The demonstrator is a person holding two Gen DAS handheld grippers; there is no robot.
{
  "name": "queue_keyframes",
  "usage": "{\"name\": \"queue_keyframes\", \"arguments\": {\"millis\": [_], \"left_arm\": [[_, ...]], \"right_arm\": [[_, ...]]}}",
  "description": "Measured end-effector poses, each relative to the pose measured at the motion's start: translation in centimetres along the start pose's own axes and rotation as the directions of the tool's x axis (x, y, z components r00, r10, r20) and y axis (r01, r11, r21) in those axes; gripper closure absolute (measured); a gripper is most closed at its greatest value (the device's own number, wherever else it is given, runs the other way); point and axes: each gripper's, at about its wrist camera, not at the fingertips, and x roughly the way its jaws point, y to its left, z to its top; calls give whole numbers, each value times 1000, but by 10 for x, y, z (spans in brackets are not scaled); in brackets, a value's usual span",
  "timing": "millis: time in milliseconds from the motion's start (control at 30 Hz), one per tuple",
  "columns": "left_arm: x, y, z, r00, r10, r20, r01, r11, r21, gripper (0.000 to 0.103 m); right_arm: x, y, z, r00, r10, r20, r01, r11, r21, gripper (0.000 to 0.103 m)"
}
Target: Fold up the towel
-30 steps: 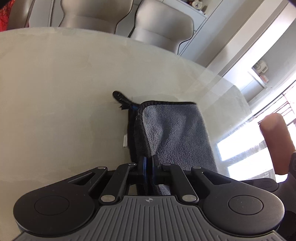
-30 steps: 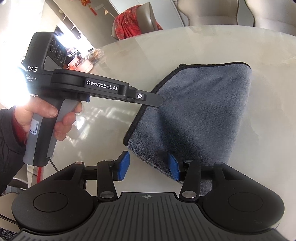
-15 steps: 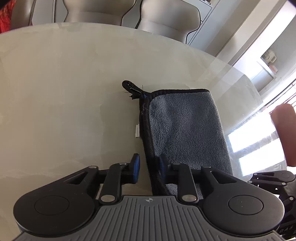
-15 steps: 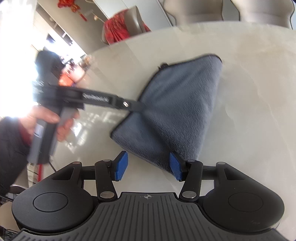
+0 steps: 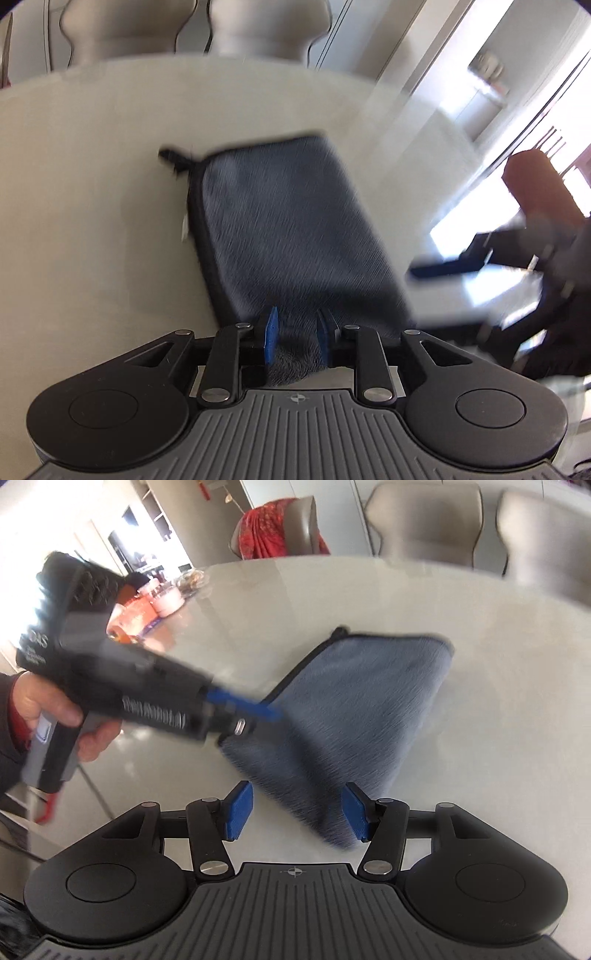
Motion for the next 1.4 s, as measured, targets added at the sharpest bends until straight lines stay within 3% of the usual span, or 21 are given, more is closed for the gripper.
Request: {"name": "queue_keyframes", "arguments": {"millis": [100, 300, 367, 500, 667, 800, 1033, 1133, 1233, 1300, 1400], "left_arm": [[-2, 0, -5, 1000, -13, -3, 13, 1000, 3, 80], [-7, 2, -12, 1000, -19, 12, 19, 1000, -10, 80], [-7, 4, -12, 1000, -22, 17, 22, 1000, -16, 80], [-4, 5, -12, 999, -27, 24, 27, 999, -23, 80], [-3, 3, -11, 1000, -19, 24, 20, 1000, -12, 80], [-3, 1, -9, 1000, -14, 21, 14, 1000, 3, 80], [-5, 2, -9, 1000, -16, 20, 16, 1000, 3, 80], [-5, 2, -9, 1000, -15, 19, 15, 1000, 6, 80], [-7, 2, -9, 1000, -19, 20, 19, 1000, 3, 80], [-8, 2, -9, 1000, -22, 21, 22, 1000, 2, 80], [-10, 2, -10, 999, -25, 23, 25, 1000, 0, 80]], "right_arm": [[-2, -11, 9, 999, -3, 32, 3, 1000, 7, 48], [35, -22, 33, 991, 132, -8, -132, 991, -35, 48], [49, -32, 39, 995, 92, -43, -95, 994, -60, 49], [50, -59, 47, 996, 81, -38, -81, 996, -21, 62], [51, -63, 58, 994, -105, -27, 103, 993, -62, 56], [43, -65, 66, 998, 25, 51, -22, 999, -40, 54], [74, -77, 77, 991, -136, -17, 135, 988, -74, 49], [58, -72, 80, 993, -109, 54, 113, 992, -57, 49], [47, -57, 79, 995, 43, 87, -34, 994, -104, 49], [52, -49, 77, 995, 75, 62, -66, 990, -128, 49], [75, -53, 75, 1000, -10, 3, 10, 992, -128, 50]]}}
